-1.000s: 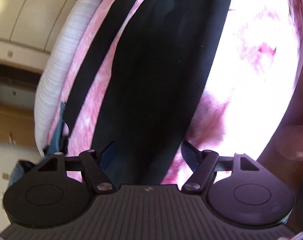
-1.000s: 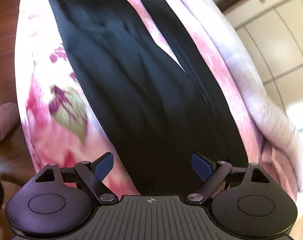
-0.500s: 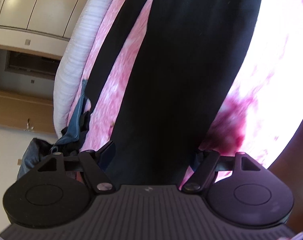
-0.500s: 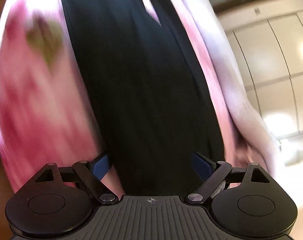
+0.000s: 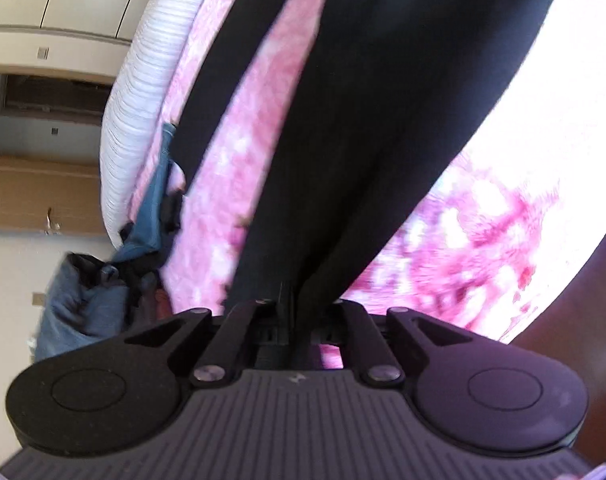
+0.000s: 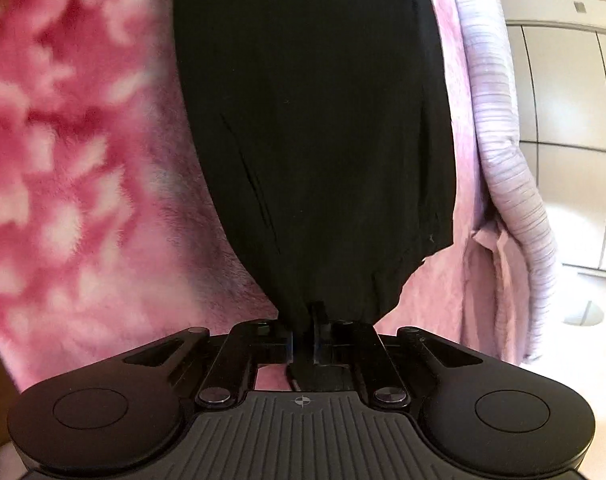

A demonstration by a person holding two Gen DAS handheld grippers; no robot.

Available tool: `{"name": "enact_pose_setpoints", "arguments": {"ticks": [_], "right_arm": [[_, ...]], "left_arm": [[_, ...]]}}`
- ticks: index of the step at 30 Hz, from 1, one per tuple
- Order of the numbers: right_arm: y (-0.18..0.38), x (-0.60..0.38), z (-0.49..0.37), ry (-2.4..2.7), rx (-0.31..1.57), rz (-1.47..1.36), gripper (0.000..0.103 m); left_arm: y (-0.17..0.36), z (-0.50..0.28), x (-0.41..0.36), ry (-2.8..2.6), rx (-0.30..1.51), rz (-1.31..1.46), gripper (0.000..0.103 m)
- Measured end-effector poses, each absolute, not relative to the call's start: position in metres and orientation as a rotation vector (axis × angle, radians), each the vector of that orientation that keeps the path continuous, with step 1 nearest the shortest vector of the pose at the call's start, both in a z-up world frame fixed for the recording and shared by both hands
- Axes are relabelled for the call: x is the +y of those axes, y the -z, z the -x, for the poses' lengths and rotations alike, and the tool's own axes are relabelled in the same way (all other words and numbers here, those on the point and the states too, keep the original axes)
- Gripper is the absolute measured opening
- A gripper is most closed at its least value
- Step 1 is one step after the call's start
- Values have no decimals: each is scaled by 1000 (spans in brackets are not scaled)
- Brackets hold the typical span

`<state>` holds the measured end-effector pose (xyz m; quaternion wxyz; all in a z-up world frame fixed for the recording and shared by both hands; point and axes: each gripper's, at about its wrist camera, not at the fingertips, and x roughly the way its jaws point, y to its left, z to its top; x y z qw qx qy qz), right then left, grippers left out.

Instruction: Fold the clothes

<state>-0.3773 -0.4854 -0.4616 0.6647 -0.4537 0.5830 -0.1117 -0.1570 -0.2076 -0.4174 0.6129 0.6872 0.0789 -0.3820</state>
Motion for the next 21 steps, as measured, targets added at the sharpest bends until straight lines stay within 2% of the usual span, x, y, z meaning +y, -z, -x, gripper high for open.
{"name": "enact_pose_setpoints", "arguments": {"ticks": [5,11,15,21], "right_arm": [[395,-500,368,262,1229,947,4],[314,-555,315,260,1142,956,3],[297,-604,246,215,1188,950,3],[312,-673,158,218,1334,857,3]], "left_arm": [[338,143,-226,882,192,-1558,4],[262,85,-304,935,285,-1537,4],[253,39,-379,997,351,-1562,4],[269,-19,-495,1120,399,-1640,4]]}}
